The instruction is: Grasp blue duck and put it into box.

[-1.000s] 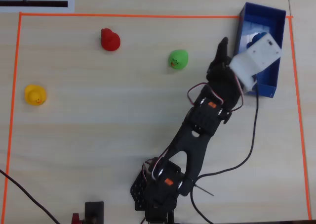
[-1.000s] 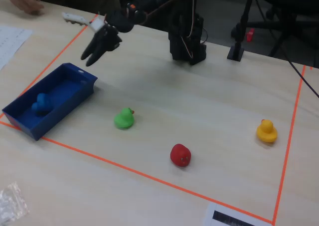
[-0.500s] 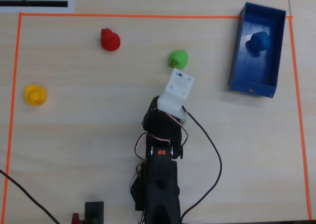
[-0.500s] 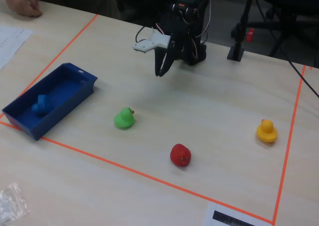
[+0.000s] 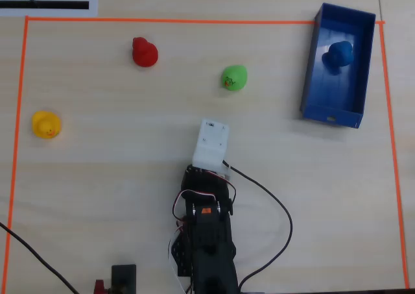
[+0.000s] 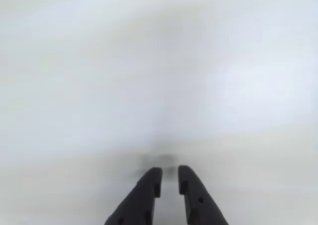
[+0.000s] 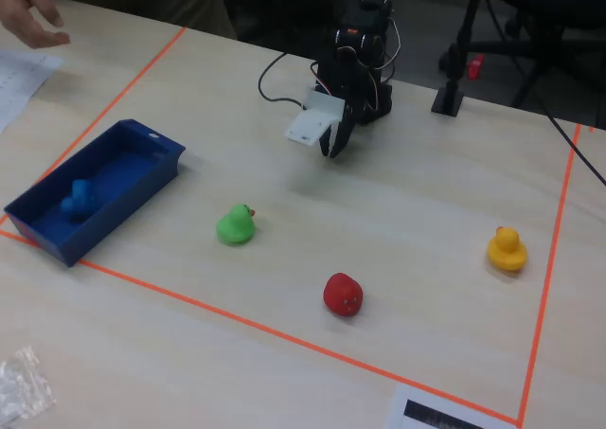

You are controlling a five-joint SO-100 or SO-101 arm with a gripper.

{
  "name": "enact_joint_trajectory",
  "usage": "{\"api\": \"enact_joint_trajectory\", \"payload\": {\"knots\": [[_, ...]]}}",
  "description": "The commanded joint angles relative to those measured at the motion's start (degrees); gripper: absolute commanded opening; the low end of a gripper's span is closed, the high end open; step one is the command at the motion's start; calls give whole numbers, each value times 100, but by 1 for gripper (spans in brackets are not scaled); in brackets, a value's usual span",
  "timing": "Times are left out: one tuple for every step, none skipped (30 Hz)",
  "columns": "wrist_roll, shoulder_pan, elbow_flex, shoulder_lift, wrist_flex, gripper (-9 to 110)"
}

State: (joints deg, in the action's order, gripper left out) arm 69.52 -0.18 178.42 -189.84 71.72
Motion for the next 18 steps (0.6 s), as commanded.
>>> {"api": "enact_joint_trajectory", "payload": {"knots": [[88,-9,-18,9,299,0],[79,44,-18,9,299,0],[70,88,-18,9,299,1],[62,114,-18,9,299,3],[62,149,-18,9,299,4],[62,158,-18,9,299,4],[62,158,-18,9,299,4],[62,158,-18,9,299,4],[62,158,-18,9,299,4],[62,158,-18,9,299,4],[62,158,-18,9,299,4],[62,158,-18,9,299,4],[62,158,-18,9,299,4],[62,158,-18,9,299,4],[62,158,-18,9,299,4],[62,158,-18,9,299,4],[62,158,-18,9,299,4],[62,158,-18,9,299,4]]}}
